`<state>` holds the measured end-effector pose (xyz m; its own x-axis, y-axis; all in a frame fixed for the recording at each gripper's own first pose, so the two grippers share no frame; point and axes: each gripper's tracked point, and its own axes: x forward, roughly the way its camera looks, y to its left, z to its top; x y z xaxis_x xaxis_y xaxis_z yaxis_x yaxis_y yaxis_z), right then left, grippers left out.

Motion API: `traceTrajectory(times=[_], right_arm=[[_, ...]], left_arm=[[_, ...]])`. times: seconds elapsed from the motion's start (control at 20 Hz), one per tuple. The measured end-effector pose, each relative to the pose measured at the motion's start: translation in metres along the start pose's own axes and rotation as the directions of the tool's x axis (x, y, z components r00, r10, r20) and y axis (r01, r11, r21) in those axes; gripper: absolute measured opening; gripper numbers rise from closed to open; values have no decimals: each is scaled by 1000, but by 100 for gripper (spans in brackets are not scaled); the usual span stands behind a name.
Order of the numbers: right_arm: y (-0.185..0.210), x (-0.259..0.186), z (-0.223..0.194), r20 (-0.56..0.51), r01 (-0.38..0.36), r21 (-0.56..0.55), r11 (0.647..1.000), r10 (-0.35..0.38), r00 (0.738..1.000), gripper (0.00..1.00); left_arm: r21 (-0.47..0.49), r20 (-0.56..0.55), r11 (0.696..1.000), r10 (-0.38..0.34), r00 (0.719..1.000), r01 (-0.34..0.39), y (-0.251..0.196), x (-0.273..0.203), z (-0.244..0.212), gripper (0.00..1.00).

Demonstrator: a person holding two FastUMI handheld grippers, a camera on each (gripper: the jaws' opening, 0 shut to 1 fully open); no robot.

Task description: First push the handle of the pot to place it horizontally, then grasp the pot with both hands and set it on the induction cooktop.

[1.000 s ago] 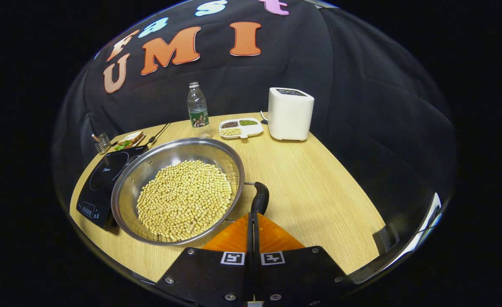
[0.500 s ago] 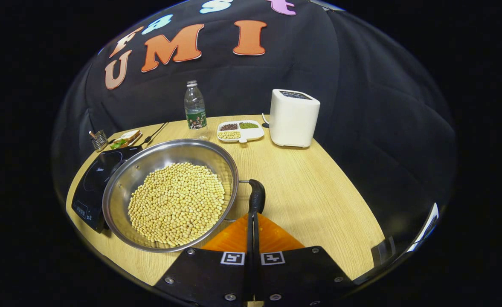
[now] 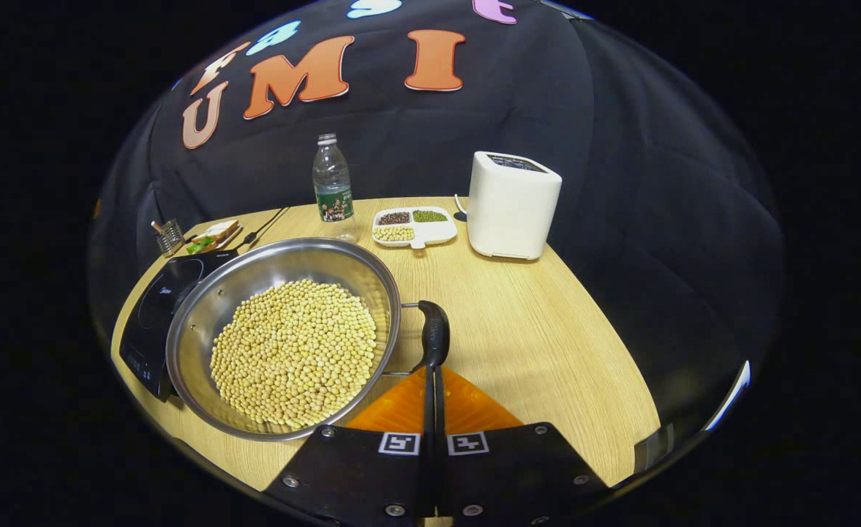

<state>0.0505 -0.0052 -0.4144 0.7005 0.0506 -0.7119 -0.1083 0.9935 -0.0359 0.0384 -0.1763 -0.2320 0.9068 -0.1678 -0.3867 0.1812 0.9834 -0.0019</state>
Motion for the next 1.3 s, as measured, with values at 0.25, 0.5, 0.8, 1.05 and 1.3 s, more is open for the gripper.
traceTrajectory(times=[0.25,0.5,0.8,1.05,1.3], right_arm=[[-8,14,0,-16,4,-3,1000,-4,1000,0],[-5,23,-6,-38,-5,5,1000,5,999,0],[-18,26,0,-21,28,56,998,-27,999,7],[-32,20,23,49,49,148,988,-57,997,47],[-28,19,43,102,17,216,976,-40,994,60]], left_arm=[[-23,-55,998,-53,997,51,-38,6,-30,98],[-24,-124,995,-101,987,99,-80,15,-67,98],[-22,-198,990,-138,970,136,-122,35,-110,96],[-5,-269,990,-139,953,143,-143,58,-145,99],[21,-316,990,-126,940,139,-151,76,-167,99]])
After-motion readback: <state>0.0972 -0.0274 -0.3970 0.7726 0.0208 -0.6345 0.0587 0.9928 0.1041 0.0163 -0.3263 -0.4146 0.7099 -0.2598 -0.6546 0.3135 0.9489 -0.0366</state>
